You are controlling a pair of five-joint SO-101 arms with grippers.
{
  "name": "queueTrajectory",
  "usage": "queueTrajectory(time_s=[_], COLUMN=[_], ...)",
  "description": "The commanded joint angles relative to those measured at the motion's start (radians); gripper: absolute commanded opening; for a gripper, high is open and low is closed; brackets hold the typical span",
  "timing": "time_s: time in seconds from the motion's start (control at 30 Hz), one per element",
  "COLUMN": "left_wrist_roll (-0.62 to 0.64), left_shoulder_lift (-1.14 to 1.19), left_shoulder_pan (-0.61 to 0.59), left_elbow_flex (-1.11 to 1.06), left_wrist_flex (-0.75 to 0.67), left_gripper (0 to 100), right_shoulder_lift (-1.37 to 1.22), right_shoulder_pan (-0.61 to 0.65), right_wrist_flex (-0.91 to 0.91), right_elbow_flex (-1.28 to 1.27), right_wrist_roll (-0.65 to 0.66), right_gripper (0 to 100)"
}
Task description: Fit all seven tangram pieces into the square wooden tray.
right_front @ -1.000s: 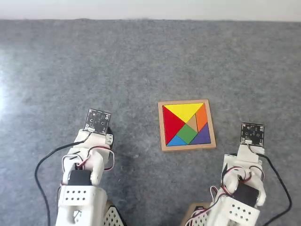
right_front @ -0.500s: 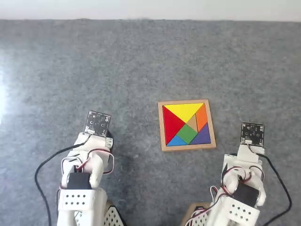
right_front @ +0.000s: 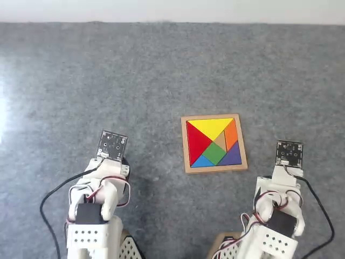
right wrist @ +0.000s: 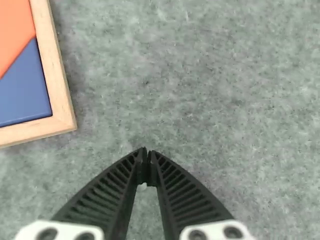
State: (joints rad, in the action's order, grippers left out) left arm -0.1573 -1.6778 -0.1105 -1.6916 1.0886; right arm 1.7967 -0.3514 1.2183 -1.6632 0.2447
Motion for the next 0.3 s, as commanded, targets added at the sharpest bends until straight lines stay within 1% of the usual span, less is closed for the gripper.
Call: queueTrajectory(time_s=[0.0,0.1,0.27], left_wrist_roll=[-0.008,-0.008,-0.003], left_shoulder_lift=[-0.066,-0.114,-0.141], left_shoulder_pan=[-0.003,-0.003,-0.003], left_elbow_flex=[0.004,0.007,0.007], left_wrist_flex=[0.091,0.163,0.175], left_gripper=[8,8,8], right_shoulder_lift=[0.015,0.015,0.015], right_shoulder_pan=[-0.012,-0.012,-0.01], right_wrist_flex=[-0.015,-0.015,-0.015], right_elbow_flex=[-0.018,-0.018,-0.018], right_wrist_roll=[-0.011,-0.011,-0.011], right_gripper=[0.6,0.6,0.6])
